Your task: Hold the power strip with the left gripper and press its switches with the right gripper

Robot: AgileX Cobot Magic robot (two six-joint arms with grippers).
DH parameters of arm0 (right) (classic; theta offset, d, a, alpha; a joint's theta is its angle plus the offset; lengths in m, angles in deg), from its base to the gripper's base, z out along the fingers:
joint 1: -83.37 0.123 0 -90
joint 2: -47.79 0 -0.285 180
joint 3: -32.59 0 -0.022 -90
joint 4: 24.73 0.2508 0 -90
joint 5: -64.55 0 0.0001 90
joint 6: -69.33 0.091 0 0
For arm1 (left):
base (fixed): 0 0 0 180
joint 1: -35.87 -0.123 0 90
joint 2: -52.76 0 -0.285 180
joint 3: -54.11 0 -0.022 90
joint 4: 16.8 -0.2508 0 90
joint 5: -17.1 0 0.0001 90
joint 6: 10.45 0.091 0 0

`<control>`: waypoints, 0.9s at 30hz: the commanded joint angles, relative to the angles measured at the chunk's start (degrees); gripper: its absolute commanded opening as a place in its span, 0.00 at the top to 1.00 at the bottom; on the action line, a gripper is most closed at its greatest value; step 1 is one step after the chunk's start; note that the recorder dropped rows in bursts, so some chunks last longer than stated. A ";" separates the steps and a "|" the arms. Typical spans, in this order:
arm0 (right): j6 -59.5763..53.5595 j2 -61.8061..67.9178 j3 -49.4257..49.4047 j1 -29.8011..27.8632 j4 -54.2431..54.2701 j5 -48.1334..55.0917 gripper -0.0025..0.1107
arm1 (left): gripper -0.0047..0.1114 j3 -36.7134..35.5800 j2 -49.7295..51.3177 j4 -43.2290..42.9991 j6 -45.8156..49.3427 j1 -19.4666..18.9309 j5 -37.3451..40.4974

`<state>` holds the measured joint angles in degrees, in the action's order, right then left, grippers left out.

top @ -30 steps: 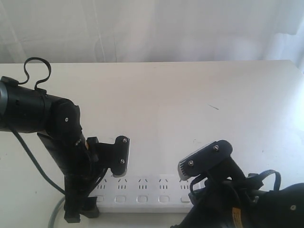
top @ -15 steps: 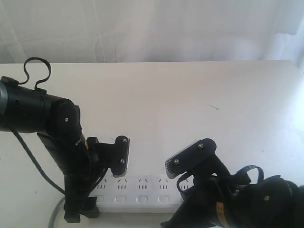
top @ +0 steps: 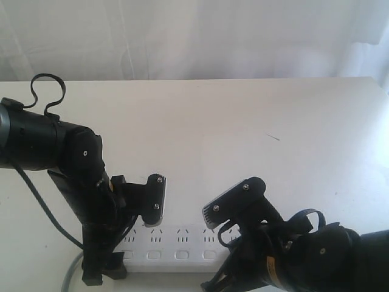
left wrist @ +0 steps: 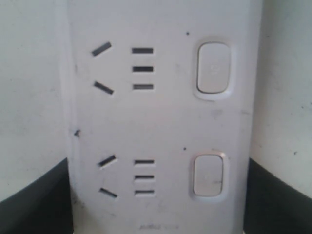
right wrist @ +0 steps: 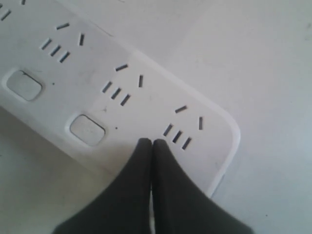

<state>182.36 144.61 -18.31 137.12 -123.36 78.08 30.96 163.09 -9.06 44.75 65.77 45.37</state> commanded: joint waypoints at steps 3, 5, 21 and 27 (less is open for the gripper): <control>-0.37 1.29 -1.10 -0.18 1.09 -1.68 0.98 | 0.96 -2.05 2.53 -1.81 0.01 0.07 6.35; -0.37 -2.93 -1.10 -0.18 1.09 -1.57 0.98 | 0.96 -2.05 2.53 -1.81 0.01 0.07 6.35; -23.44 -44.29 3.20 -0.18 -1.31 15.15 0.98 | 0.93 -2.05 2.53 -1.81 0.08 0.07 4.65; -24.59 -42.52 3.20 -0.18 -0.32 13.62 0.98 | 0.40 -1.93 2.43 0.74 0.00 0.07 4.67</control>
<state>158.80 101.28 -15.18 137.12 -124.03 92.15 30.96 163.09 -8.93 44.96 65.77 45.37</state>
